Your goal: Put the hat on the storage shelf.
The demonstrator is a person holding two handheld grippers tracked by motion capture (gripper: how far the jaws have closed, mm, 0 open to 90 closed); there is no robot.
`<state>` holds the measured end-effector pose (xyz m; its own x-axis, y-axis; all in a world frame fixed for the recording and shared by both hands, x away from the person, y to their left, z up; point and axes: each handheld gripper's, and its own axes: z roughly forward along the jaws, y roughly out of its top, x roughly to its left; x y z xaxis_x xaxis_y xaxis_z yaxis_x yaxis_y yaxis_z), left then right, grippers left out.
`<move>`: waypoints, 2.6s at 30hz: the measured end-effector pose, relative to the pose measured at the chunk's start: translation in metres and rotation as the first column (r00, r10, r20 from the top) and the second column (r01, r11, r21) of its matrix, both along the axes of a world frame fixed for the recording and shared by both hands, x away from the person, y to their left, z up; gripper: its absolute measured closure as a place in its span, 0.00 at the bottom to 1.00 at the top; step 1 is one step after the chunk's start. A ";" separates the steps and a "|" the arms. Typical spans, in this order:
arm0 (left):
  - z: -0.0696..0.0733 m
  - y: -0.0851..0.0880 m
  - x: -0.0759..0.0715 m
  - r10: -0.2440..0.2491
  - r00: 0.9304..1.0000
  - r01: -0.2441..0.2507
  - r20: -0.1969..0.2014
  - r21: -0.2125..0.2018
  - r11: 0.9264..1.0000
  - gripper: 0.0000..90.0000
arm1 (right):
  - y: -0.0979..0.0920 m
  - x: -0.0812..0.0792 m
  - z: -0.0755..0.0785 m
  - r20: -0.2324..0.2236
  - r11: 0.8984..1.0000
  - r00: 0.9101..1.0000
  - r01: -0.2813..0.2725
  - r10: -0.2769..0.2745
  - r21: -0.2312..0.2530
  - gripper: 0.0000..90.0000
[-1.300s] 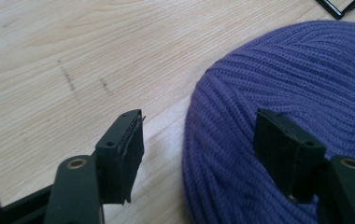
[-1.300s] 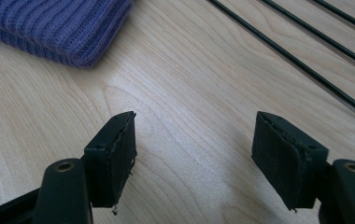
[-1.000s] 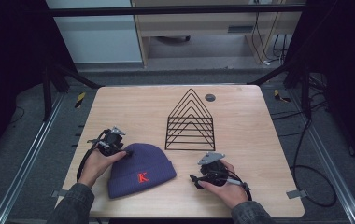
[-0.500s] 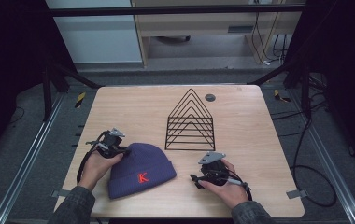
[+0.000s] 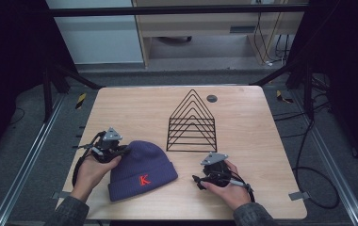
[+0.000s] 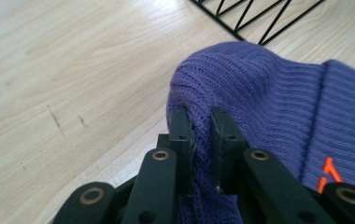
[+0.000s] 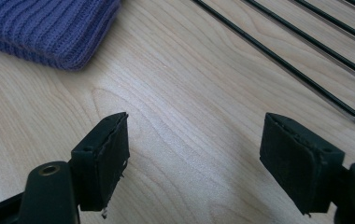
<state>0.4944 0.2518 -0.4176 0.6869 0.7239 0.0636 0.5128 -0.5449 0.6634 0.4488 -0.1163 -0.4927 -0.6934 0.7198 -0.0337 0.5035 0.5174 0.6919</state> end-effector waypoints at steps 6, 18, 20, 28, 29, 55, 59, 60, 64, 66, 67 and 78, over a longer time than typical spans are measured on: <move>0.014 -0.001 -0.006 -0.008 0.999 0.009 0.034 -0.005 1.000 0.89 | -0.001 -0.001 0.002 0.005 1.000 1.000 0.008 -0.008 0.006 0.26; 0.058 -0.005 -0.020 -0.049 0.990 0.050 0.129 -0.004 0.999 0.90 | -0.002 -0.001 0.005 0.022 1.000 1.000 0.006 -0.006 0.005 0.25; 0.066 -0.005 -0.022 -0.056 0.988 0.057 0.143 -0.004 0.998 0.90 | -0.003 -0.001 0.005 0.023 1.000 1.000 0.007 -0.007 0.005 0.24; 0.094 -0.006 -0.028 -0.099 0.977 0.100 0.190 0.005 0.995 0.90 | 0.001 -0.003 0.009 0.037 1.000 0.999 0.001 -0.001 0.014 0.24; 0.100 -0.006 -0.028 -0.106 0.974 0.107 0.202 0.007 0.994 0.90 | 0.004 -0.004 0.014 0.045 1.000 0.999 -0.014 0.013 0.019 0.25; 0.179 -0.014 -0.050 -0.221 0.919 0.230 0.325 0.009 0.973 0.90 | 0.065 0.017 0.102 0.130 0.978 0.977 -0.181 0.167 0.104 0.43; 0.188 -0.016 -0.051 -0.235 0.910 0.250 0.341 -0.002 0.968 0.90 | 0.076 0.025 0.113 0.122 0.970 0.972 -0.213 0.199 0.119 0.39; 0.188 -0.016 -0.051 -0.235 0.910 0.250 0.341 -0.002 0.968 0.90 | 0.076 0.025 0.113 0.122 0.970 0.972 -0.213 0.199 0.119 0.39; 0.192 -0.020 -0.049 -0.242 0.907 0.267 0.346 -0.025 0.963 0.90 | 0.081 0.030 0.118 0.098 0.952 0.965 -0.257 0.244 0.164 0.40; 0.192 -0.024 -0.047 -0.248 0.904 0.272 0.348 -0.022 0.962 0.90 | 0.084 0.033 0.120 0.101 0.951 0.961 -0.269 0.256 0.155 0.55; 0.192 -0.024 -0.047 -0.248 0.904 0.272 0.348 -0.022 0.962 0.90 | 0.084 0.033 0.120 0.101 0.951 0.961 -0.269 0.256 0.155 0.55; 0.197 -0.035 -0.025 -0.182 0.924 0.212 0.336 -0.053 0.976 0.90 | 0.060 0.033 0.139 0.123 0.960 0.966 -0.242 0.226 0.139 0.78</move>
